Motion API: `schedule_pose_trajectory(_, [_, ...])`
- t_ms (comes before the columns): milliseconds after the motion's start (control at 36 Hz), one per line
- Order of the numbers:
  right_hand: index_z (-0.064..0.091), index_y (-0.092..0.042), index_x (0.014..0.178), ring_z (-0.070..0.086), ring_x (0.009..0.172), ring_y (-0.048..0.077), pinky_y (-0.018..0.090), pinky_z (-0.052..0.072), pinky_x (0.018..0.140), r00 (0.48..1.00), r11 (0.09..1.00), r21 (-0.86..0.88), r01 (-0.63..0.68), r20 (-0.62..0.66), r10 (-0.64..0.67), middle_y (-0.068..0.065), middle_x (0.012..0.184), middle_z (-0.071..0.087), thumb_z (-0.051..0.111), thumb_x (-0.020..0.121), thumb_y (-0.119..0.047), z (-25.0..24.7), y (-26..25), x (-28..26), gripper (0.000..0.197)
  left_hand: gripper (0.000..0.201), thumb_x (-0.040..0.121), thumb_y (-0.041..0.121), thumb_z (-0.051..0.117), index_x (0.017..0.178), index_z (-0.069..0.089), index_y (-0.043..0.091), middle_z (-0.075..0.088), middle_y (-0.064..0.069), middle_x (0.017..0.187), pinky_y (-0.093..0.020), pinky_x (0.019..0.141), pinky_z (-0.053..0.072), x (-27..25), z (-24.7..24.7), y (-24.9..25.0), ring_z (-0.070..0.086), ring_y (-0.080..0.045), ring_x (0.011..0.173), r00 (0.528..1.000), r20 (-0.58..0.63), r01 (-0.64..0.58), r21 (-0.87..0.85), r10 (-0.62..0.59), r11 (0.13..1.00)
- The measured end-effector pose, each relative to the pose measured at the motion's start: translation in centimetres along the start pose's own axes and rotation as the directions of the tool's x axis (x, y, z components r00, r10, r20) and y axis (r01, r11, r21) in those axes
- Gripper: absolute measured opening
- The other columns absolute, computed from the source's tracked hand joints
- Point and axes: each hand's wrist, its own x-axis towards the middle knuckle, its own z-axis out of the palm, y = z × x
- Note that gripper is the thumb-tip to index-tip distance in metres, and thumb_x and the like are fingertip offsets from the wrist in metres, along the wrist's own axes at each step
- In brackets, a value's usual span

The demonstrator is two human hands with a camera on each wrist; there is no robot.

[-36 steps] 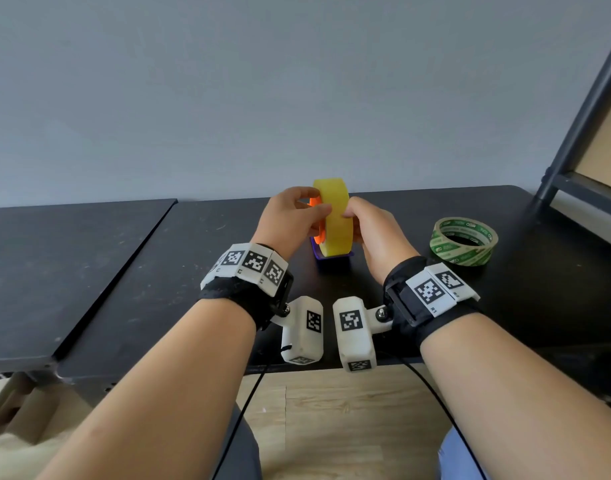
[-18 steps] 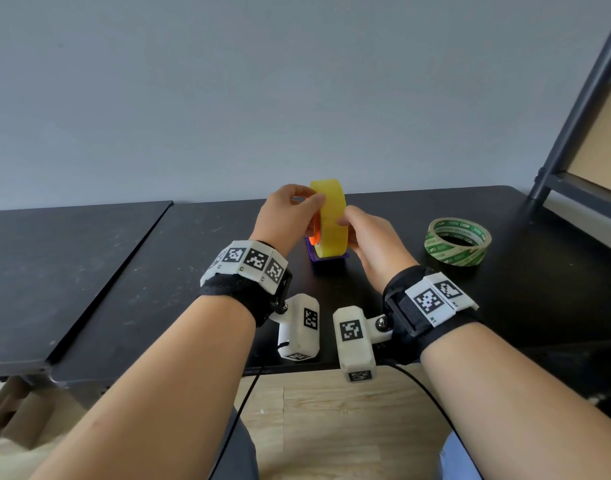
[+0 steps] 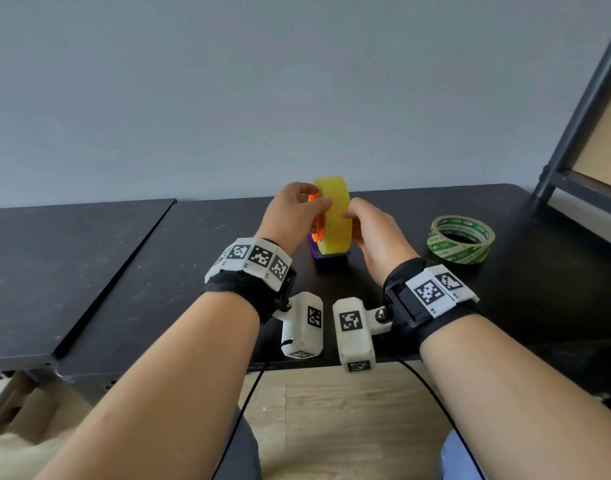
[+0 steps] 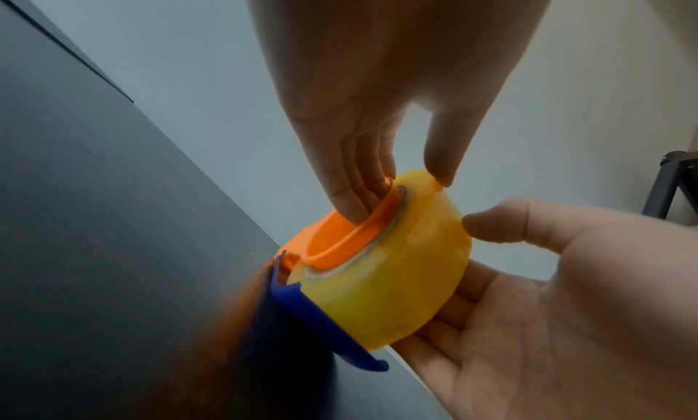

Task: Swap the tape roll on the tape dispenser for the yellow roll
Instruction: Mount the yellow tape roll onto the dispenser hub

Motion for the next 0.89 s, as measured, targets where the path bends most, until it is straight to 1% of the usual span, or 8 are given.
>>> schedule_pose_trajectory(111, [0.064,-0.013,0.089,0.063,0.11,0.032,0.051,0.046,0.103,1.0,1.0,-0.008,0.003,0.002,-0.003,0.02,0.119,0.065,0.058,0.061,-0.03,0.0,0.0,-0.1,0.034,0.035,0.091,0.025,0.063,0.121,0.058,0.009,0.07,-0.015,0.093,-0.044,0.082,0.06,0.3,0.1,-0.1,0.067,-0.026,0.077,1.0,-0.024,-0.005,0.002,0.005,1.0])
schedule_pose_trajectory(222, [0.064,-0.013,0.086,0.062,0.107,0.03,0.049,0.046,0.102,1.0,1.0,-0.031,0.006,-0.007,-0.006,0.016,0.113,0.066,0.059,0.068,-0.025,0.0,-0.1,-0.2,0.021,0.032,0.092,0.028,0.061,0.117,0.06,0.009,0.069,-0.011,0.086,-0.039,0.074,0.058,0.6,0.1,-0.1,0.066,-0.024,0.072,0.999,-0.05,-0.016,0.006,0.016,1.0])
schedule_pose_trajectory(306, [0.064,-0.012,0.088,0.062,0.108,0.031,0.05,0.045,0.102,1.0,0.999,-0.037,0.007,-0.016,-0.008,0.017,0.115,0.067,0.058,0.062,-0.027,0.0,-0.2,-0.2,0.03,0.031,0.092,0.03,0.062,0.115,0.061,0.009,0.069,-0.01,0.081,-0.04,0.074,0.059,0.6,0.2,-0.1,0.066,-0.024,0.07,0.998,-0.051,-0.023,0.0,0.023,1.0])
schedule_pose_trajectory(472, [0.064,-0.01,0.091,0.062,0.108,0.031,0.046,0.048,0.1,1.0,0.997,-0.07,0.015,-0.017,-0.016,0.017,0.116,0.066,0.057,0.075,-0.024,0.1,-0.3,-0.8,0.022,0.036,0.089,0.029,0.065,0.119,0.062,0.009,0.07,-0.01,0.09,-0.041,0.079,0.061,0.5,0.0,-0.6,0.068,-0.022,0.074,0.999,-0.037,-0.002,-0.059,0.0,0.998])
schedule_pose_trajectory(611, [0.06,-0.012,0.08,0.063,0.092,0.024,0.034,0.046,0.078,1.0,0.997,-0.069,0.028,-0.008,-0.029,0.012,0.102,0.067,0.055,0.083,-0.021,0.1,-0.5,-0.9,0.012,0.04,0.081,0.022,0.071,0.119,0.062,0.013,0.072,-0.016,0.101,-0.038,0.079,0.06,0.4,-0.2,-0.7,0.068,-0.022,0.076,1.0,-0.018,0.007,-0.075,-0.008,0.997])
schedule_pose_trajectory(667, [0.063,-0.01,0.084,0.065,0.094,0.025,0.035,0.048,0.084,0.999,0.998,-0.06,0.034,-0.007,-0.034,0.013,0.103,0.068,0.057,0.078,-0.027,0.1,-0.5,-1.0,0.019,0.041,0.081,0.022,0.073,0.12,0.062,0.013,0.071,-0.016,0.101,-0.034,0.075,0.059,0.4,-0.2,-0.7,0.067,-0.02,0.073,1.0,-0.013,0.006,-0.079,-0.007,0.997])
schedule_pose_trajectory(778, [0.066,-0.005,0.104,0.064,0.111,0.034,0.051,0.047,0.102,0.999,0.999,-0.034,0.031,-0.023,-0.032,0.021,0.121,0.066,0.058,0.059,-0.039,0.1,-0.4,-1.0,0.057,0.04,0.083,0.025,0.073,0.12,0.062,0.012,0.072,-0.016,0.1,-0.033,0.074,0.059,0.5,-0.1,-0.7,0.067,-0.02,0.072,1.0,-0.017,-0.011,-0.069,0.01,0.998])
schedule_pose_trajectory(889, [0.068,-0.007,0.1,0.066,0.108,0.034,0.052,0.048,0.101,0.999,0.999,-0.018,0.028,-0.03,-0.029,0.021,0.118,0.067,0.06,0.06,-0.041,0.1,-0.6,-1.2,0.053,0.04,0.085,0.028,0.071,0.119,0.062,0.01,0.073,-0.017,0.1,-0.039,0.078,0.061,0.5,0.2,-0.6,0.07,-0.025,0.075,0.999,-0.051,-0.019,-0.058,0.017,0.998])
